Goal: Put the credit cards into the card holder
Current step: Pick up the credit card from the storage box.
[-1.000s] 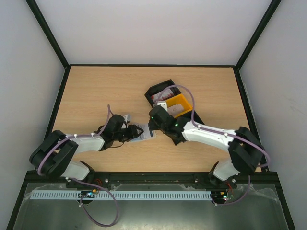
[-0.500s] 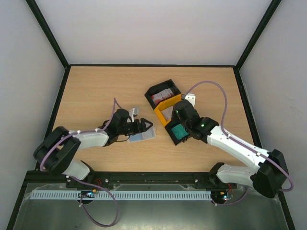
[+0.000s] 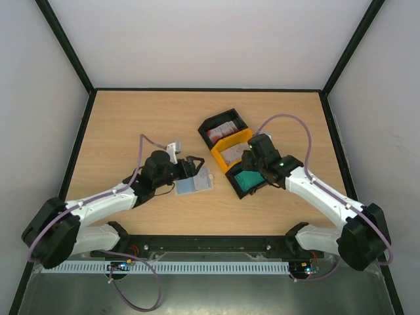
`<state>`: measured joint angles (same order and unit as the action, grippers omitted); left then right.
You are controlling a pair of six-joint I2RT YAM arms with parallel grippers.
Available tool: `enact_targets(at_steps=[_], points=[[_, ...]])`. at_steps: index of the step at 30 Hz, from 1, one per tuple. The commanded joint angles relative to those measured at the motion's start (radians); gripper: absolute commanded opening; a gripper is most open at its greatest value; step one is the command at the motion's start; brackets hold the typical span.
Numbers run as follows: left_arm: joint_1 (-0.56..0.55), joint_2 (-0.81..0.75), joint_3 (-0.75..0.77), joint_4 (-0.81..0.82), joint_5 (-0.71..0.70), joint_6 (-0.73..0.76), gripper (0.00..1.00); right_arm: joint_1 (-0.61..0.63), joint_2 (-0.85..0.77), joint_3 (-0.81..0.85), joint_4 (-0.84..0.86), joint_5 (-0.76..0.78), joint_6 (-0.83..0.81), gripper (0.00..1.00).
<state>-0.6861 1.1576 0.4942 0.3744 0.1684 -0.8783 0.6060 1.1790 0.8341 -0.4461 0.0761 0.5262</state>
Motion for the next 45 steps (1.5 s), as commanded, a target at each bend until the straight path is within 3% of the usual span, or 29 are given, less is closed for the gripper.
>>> enact_targets(at_steps=[1, 5, 7, 15, 21, 27, 35, 41, 45], points=[[-0.051, 0.113, 0.060, -0.024, -0.043, -0.021, 0.72, -0.010, 0.067, -0.014, -0.074, -0.052, -0.009, 0.56], [-0.089, 0.219, 0.088, 0.018, -0.015, -0.042, 0.65, -0.011, 0.156, 0.010, -0.085, -0.041, -0.009, 0.34], [-0.108, 0.269, 0.095, 0.057, 0.004, -0.058, 0.63, -0.011, 0.201, 0.024, -0.087, -0.028, -0.014, 0.30], [-0.147, 0.477, 0.178, 0.138, 0.079, -0.096, 0.60, -0.011, 0.378, 0.127, -0.058, -0.063, -0.040, 0.36], [-0.154, 0.545, 0.230, 0.136, 0.090, -0.106, 0.58, -0.011, 0.457, 0.202, -0.018, -0.081, -0.044, 0.42], [-0.154, 0.617, 0.276, 0.093, 0.096, -0.166, 0.46, -0.011, 0.484, 0.222, -0.043, -0.071, -0.055, 0.46], [-0.155, 0.658, 0.291, 0.101, 0.115, -0.182, 0.34, -0.011, 0.482, 0.150, -0.070, -0.071, -0.059, 0.47], [-0.156, 0.683, 0.315, 0.072, 0.124, -0.174, 0.28, -0.011, 0.498, 0.147, -0.053, -0.193, -0.083, 0.46], [-0.155, 0.700, 0.323, 0.057, 0.124, -0.170, 0.24, -0.011, 0.494, 0.150, -0.046, -0.281, -0.081, 0.39]])
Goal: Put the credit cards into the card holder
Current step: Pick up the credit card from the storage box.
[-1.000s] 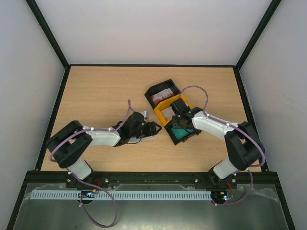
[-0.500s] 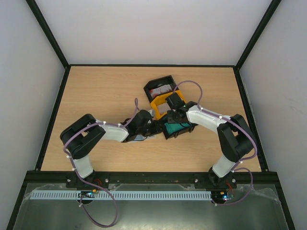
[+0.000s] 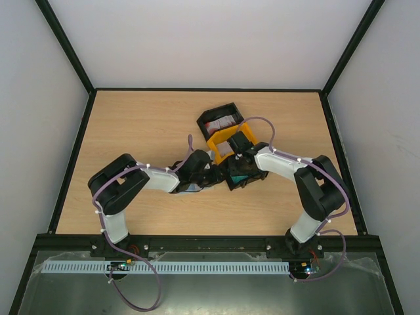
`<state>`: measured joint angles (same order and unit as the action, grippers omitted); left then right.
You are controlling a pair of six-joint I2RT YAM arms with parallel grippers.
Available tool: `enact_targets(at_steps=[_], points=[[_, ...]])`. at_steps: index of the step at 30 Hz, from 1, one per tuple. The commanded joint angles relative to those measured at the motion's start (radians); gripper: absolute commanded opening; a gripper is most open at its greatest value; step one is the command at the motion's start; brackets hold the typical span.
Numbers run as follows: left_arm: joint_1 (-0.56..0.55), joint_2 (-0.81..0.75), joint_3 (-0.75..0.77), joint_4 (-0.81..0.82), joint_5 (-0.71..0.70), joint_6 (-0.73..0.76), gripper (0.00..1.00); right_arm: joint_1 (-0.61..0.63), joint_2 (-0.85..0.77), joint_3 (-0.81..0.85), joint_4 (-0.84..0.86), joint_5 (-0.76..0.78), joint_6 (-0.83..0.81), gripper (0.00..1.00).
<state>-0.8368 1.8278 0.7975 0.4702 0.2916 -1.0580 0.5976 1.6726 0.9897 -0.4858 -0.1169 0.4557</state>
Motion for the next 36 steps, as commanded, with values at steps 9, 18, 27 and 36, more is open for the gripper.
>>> enact_targets(at_steps=[9, 18, 27, 36], points=[[-0.005, 0.028, 0.023, -0.055, -0.012, 0.020, 0.21, -0.002, -0.066, -0.006, -0.014, -0.165, 0.001, 0.23], [-0.005, 0.021, 0.021, -0.070, -0.017, 0.033, 0.21, -0.002, -0.049, 0.008, -0.040, 0.093, 0.025, 0.33], [-0.005, 0.029, 0.035, -0.099, -0.015, 0.054, 0.21, -0.002, 0.055, 0.038, -0.013, 0.168, -0.027, 0.47], [-0.005, 0.034, 0.039, -0.116, -0.003, 0.079, 0.13, -0.004, 0.085, 0.067, -0.013, -0.069, -0.042, 0.34]])
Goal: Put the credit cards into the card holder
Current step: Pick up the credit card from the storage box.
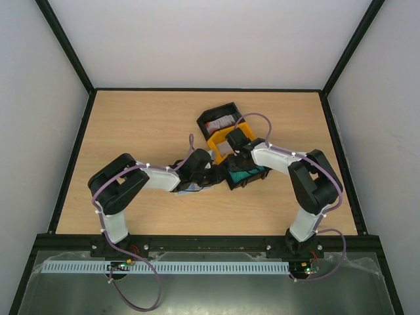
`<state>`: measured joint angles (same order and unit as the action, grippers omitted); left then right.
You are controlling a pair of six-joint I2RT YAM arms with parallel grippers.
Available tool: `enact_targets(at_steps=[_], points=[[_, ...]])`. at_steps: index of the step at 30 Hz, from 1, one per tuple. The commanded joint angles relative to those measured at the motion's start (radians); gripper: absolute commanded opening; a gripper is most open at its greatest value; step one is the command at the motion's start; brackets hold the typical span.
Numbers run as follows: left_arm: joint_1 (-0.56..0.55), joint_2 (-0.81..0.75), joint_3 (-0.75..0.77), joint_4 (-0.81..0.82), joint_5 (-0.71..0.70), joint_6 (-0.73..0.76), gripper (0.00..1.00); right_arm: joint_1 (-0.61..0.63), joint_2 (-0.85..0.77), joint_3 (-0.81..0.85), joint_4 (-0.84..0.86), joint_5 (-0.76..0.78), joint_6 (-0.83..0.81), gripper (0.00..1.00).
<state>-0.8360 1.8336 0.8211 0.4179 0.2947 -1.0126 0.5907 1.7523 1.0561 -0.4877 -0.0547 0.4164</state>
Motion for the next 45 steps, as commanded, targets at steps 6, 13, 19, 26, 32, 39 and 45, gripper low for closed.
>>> enact_targets(at_steps=[6, 13, 19, 26, 32, 39, 45], points=[[-0.004, 0.031, 0.028, -0.082, -0.003, 0.051, 0.13, 0.003, -0.059, 0.005, -0.017, -0.192, 0.020, 0.25], [-0.004, 0.029, 0.027, -0.094, 0.001, 0.064, 0.13, 0.003, -0.115, -0.018, 0.007, -0.264, 0.031, 0.09], [-0.003, 0.025, 0.023, -0.093, 0.007, 0.084, 0.13, 0.004, -0.120, -0.048, 0.020, -0.321, 0.017, 0.06], [-0.002, 0.008, 0.014, -0.065, 0.016, 0.062, 0.13, 0.003, -0.121, -0.053, -0.013, -0.291, -0.003, 0.10], [-0.005, -0.007, 0.003, -0.047, 0.004, 0.038, 0.13, 0.003, -0.130, -0.045, -0.020, -0.243, -0.010, 0.19], [-0.006, -0.008, -0.008, 0.002, 0.000, 0.010, 0.13, 0.003, -0.177, -0.045, -0.007, -0.200, -0.004, 0.32], [-0.011, 0.013, -0.024, 0.089, -0.018, -0.054, 0.13, 0.010, -0.153, -0.051, -0.023, -0.125, -0.006, 0.33]])
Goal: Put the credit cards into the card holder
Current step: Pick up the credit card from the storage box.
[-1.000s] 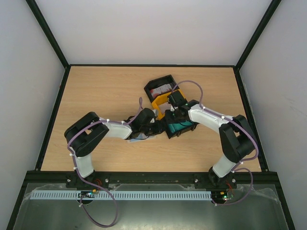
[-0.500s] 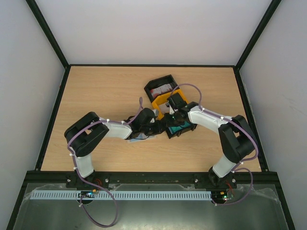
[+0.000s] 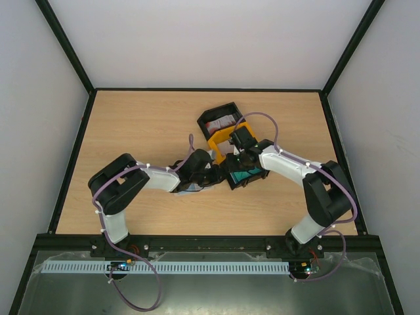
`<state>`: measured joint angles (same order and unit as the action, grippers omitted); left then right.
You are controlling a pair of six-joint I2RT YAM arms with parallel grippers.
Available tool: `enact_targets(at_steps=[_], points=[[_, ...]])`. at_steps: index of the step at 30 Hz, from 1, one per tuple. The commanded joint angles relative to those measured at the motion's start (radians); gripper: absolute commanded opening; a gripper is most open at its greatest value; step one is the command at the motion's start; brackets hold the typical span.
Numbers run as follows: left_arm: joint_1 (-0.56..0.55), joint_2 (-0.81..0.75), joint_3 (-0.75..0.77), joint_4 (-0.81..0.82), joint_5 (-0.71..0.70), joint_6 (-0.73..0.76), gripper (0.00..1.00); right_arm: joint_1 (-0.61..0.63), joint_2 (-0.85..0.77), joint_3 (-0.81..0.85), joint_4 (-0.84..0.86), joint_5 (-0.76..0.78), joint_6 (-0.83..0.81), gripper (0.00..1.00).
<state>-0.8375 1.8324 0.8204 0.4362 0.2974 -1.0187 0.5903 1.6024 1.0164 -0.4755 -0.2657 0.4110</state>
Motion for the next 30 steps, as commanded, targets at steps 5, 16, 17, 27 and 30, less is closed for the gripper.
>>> enact_targets(at_steps=[5, 16, 17, 27, 30], points=[[-0.013, 0.015, -0.027, 0.112, -0.054, -0.076, 0.13, 0.024, -0.010, -0.040, -0.002, 0.114, 0.022, 0.34], [-0.026, 0.027, -0.026, 0.114, -0.075, -0.085, 0.13, 0.040, 0.003, -0.080, 0.067, 0.021, 0.052, 0.38], [-0.030, 0.027, -0.026, 0.117, -0.077, -0.086, 0.13, 0.040, 0.003, -0.083, 0.067, 0.023, 0.053, 0.38], [-0.034, 0.023, -0.025, 0.116, -0.080, -0.080, 0.13, 0.042, -0.038, -0.089, 0.064, -0.007, 0.067, 0.19], [-0.034, 0.024, -0.027, 0.117, -0.082, -0.075, 0.13, 0.042, -0.048, -0.089, 0.056, 0.006, 0.069, 0.14]])
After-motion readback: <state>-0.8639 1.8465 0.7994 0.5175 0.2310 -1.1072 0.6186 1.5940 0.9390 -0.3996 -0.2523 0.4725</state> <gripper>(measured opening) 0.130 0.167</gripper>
